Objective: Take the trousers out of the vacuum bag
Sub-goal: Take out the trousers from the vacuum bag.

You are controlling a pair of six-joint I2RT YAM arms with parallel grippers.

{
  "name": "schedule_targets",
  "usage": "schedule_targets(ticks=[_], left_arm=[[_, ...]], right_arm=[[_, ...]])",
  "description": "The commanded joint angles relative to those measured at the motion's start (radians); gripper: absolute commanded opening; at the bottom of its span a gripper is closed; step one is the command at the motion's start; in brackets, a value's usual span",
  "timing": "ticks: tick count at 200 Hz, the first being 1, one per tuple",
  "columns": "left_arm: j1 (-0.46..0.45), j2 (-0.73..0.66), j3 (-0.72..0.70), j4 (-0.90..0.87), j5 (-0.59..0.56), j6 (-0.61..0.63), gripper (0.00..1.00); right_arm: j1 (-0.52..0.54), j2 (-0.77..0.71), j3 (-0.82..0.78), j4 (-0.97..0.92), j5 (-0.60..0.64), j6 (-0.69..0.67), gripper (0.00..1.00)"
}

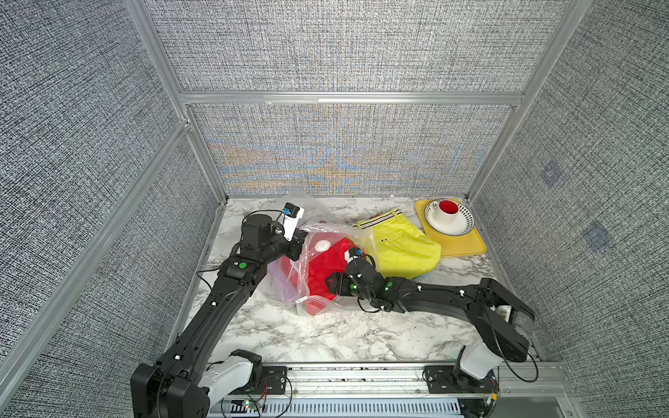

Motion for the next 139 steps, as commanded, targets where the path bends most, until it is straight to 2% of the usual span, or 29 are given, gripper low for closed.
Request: schedule_targets(ticks=[1, 38, 51, 63, 106, 121, 139], left_arm=[[0.0, -0.007, 0.005, 0.052, 0.005, -0.014, 0.0], [0.001, -0.004, 0.002, 0.058, 0.005, -0.018, 0.0], [0.0, -0.004, 0.002, 0.059, 0.004, -0.019, 0.0], [0.0, -0.005, 0.001, 0.061, 0.004, -0.019, 0.0], [0.001, -0.006, -0.009, 0.071, -0.005, -0.021, 0.0], [0.0, -0.006, -0.012, 0.077, -0.01, -0.022, 0.0], [0.0, -0.001, -0.015, 0.088, -0.018, -0.028, 0.0]], right_arm=[[0.003, 0.03, 0.016, 0.093, 0.002, -0.032, 0.85], [0.005, 0.061, 0.017, 0.162, 0.024, -0.033, 0.82], [0.007, 0.073, 0.013, 0.182, 0.026, -0.026, 0.78], [0.01, 0.083, 0.009, 0.198, 0.026, -0.019, 0.68], [0.021, 0.067, -0.017, 0.233, 0.047, -0.008, 0.15], [0.027, 0.048, -0.02, 0.222, 0.066, -0.016, 0.05], [0.033, 0.028, -0.01, 0.184, 0.099, -0.034, 0.0]])
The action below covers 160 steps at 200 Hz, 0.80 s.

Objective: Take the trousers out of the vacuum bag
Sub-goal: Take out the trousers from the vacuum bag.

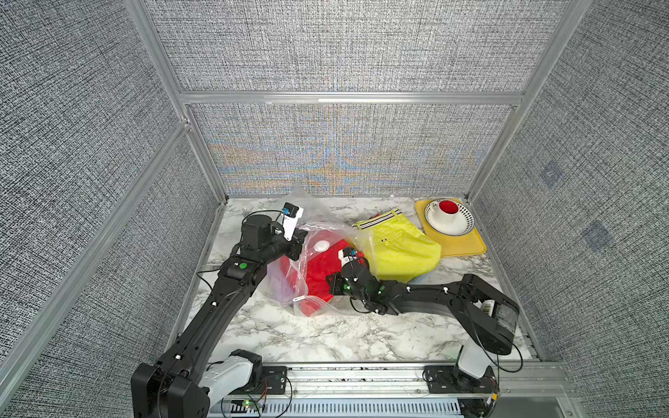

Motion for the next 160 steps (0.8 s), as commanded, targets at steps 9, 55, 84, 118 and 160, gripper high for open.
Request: schedule_targets(ticks=[9, 55, 84, 118, 160], left_arm=[[0.0, 0.004, -0.005, 0.07, -0.018, -0.009, 0.0], [0.0, 0.043, 0.006, 0.098, -0.041, -0.013, 0.0], [0.0, 0.065, 0.022, 0.1, -0.057, -0.01, 0.0], [0.0, 0.075, 0.02, 0.105, -0.062, -0.007, 0.0], [0.0, 0.075, -0.007, 0.132, -0.07, -0.018, 0.0]], right_arm=[[0.013, -0.038, 0.025, -0.03, 0.069, -0.046, 0.0], [0.08, -0.071, 0.176, -0.235, 0.18, -0.237, 0.0], [0.098, -0.127, 0.215, -0.31, 0.168, -0.339, 0.0], [0.097, -0.257, 0.216, -0.391, 0.138, -0.448, 0.0], [0.061, -0.433, 0.17, -0.391, 0.036, -0.559, 0.0]])
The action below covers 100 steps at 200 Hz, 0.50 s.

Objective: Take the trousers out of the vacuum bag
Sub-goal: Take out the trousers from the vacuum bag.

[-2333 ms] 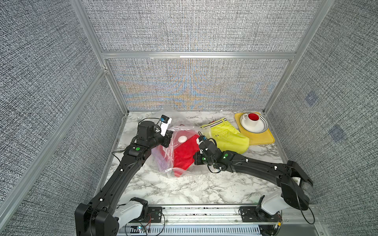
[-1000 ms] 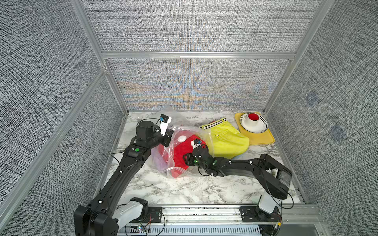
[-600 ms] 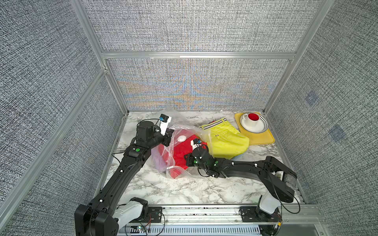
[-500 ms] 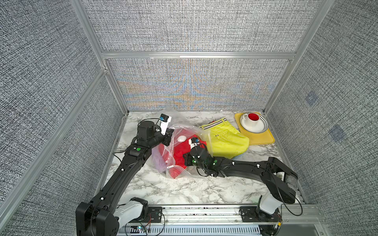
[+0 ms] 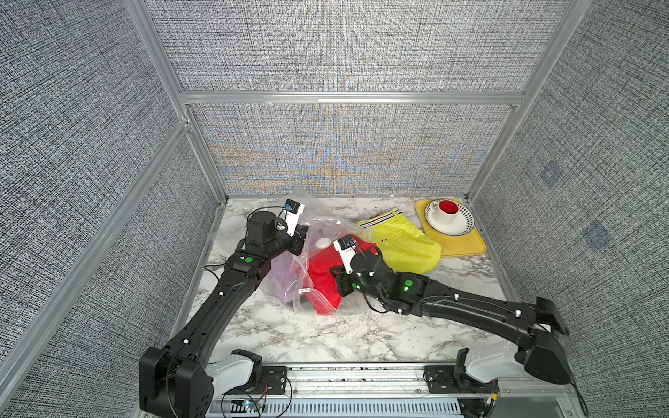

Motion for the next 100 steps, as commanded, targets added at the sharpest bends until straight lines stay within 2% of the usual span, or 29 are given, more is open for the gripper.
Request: schedule_targets(ticks=[1, 55, 100], left_arm=[[0.0, 0.002, -0.014, 0.061, -0.018, -0.006, 0.0], [0.001, 0.005, -0.019, 0.062, -0.063, -0.013, 0.0], [0.002, 0.006, -0.025, 0.051, -0.172, -0.031, 0.0]], right_arm=[[-0.02, -0.078, -0.023, 0.082, -0.045, -0.113, 0.0], [-0.05, -0.204, 0.018, -0.012, -0.247, -0.233, 0.0], [-0.088, -0.277, 0.097, -0.06, -0.298, -0.249, 0.0]])
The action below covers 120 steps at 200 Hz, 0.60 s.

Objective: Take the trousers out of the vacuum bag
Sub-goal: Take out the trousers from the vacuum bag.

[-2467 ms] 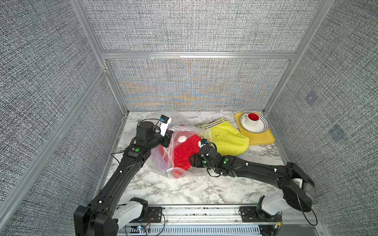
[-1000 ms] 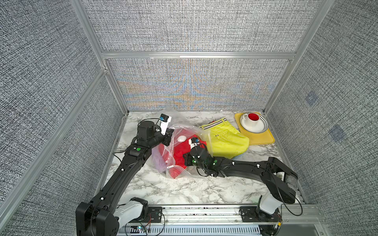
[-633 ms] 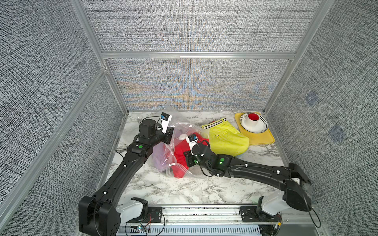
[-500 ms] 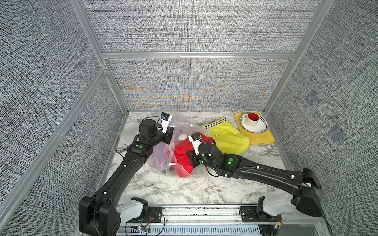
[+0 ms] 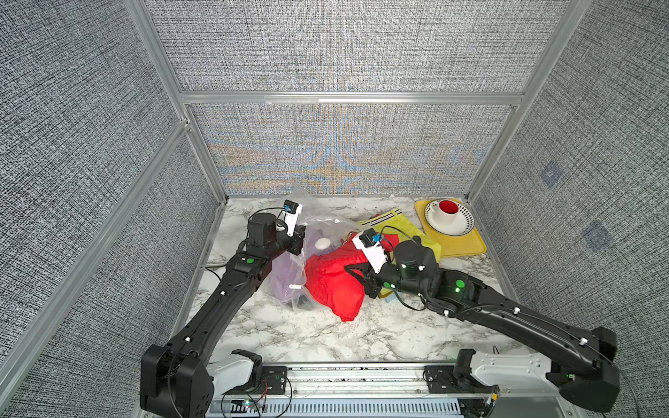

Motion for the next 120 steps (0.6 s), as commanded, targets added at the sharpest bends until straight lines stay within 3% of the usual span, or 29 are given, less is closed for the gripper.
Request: schedule_targets(ticks=[1, 120], left_arm=[[0.002, 0.0, -0.004, 0.027, -0.093, -0.016, 0.0], [0.009, -0.052, -0.077, 0.036, -0.331, -0.041, 0.0]], right_arm=[[-0.031, -0.036, 0.049, 0.092, -0.055, -0.033, 0.0], [-0.305, -0.081, 0.332, 0.025, -0.159, -0.026, 0.0]])
